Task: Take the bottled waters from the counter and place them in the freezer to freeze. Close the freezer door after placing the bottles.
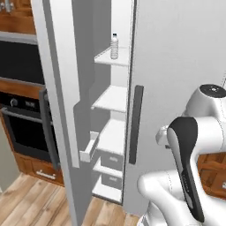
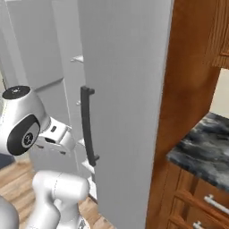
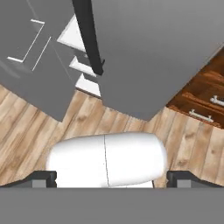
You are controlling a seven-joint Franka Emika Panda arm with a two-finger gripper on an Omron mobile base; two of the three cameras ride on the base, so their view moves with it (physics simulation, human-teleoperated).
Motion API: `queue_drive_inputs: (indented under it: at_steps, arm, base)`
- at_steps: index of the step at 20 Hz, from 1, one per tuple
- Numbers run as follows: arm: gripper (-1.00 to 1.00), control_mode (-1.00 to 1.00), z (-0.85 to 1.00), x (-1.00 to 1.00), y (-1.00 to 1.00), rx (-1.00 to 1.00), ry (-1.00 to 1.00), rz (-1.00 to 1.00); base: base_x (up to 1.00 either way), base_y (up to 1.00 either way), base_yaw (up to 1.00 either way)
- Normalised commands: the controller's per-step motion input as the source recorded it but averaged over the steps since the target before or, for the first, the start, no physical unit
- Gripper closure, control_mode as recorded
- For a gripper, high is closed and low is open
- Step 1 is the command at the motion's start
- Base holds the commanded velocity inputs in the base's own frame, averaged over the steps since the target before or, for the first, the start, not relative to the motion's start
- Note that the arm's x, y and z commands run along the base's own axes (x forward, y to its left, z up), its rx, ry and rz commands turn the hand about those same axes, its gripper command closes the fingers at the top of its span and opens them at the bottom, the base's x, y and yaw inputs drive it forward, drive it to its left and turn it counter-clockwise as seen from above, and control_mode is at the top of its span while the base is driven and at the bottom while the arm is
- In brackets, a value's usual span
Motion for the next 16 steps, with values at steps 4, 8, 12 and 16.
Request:
queue_drive_inputs:
  at_steps: [4, 8, 12, 16]
  arm:
    - [-1.0, 1.0, 0.0, 0.0, 0.0, 0.0, 0.0, 0.0]
    - [-1.0, 1.0, 0.0, 0.0, 0.0, 0.0, 0.0, 0.0]
    - [-1.0, 1.0, 0.0, 0.0, 0.0, 0.0, 0.0, 0.0]
    - [-1.0, 1.0, 0.0, 0.0, 0.0, 0.0, 0.0, 0.0]
  base:
    - [-0.38, -0.83, -0.58]
    - [-0.31, -1.0, -0.34]
    - [-0.15, -0.99, -0.34]
    - [-0.21, -0.75, -0.5]
